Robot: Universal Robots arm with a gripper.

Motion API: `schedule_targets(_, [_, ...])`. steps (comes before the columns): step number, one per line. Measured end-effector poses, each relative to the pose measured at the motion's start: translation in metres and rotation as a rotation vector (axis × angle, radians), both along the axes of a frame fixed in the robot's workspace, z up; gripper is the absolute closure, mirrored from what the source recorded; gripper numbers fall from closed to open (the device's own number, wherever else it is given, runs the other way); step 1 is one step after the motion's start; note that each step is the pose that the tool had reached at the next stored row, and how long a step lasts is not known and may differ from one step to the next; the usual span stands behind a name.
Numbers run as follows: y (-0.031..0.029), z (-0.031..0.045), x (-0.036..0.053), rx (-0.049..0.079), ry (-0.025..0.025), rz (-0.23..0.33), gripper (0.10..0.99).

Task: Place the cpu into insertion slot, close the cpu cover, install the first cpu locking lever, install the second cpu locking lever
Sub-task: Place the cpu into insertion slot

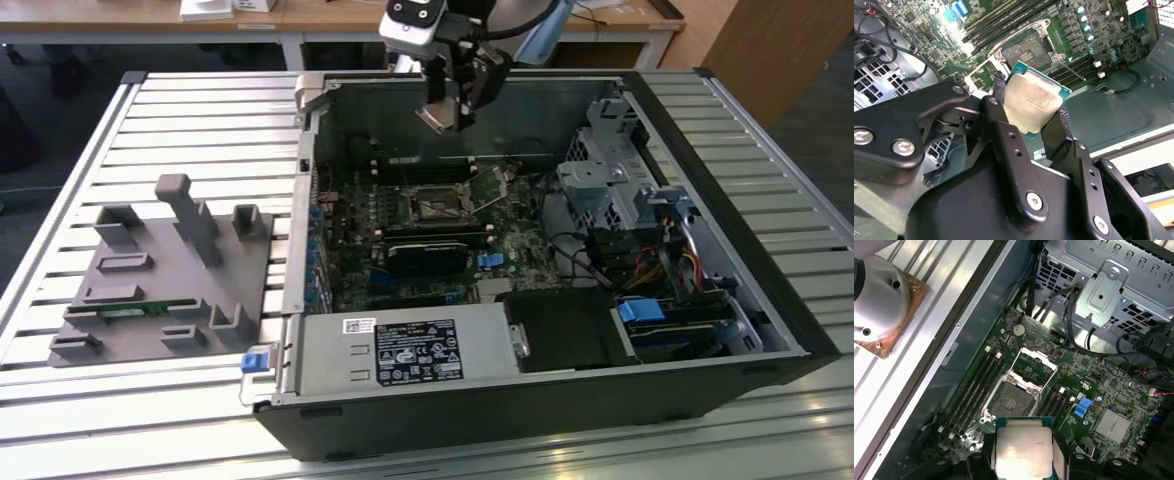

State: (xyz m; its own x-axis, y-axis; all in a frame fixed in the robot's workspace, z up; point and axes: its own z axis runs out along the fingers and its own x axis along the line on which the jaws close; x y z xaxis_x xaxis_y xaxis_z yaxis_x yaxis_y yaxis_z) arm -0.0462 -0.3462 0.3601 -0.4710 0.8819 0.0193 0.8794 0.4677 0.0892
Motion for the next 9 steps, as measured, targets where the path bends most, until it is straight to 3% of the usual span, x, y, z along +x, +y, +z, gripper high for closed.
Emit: schedule_targets(9, [0.0,-0.001,-0.0001,0.0,0.0,-0.041,0.549])
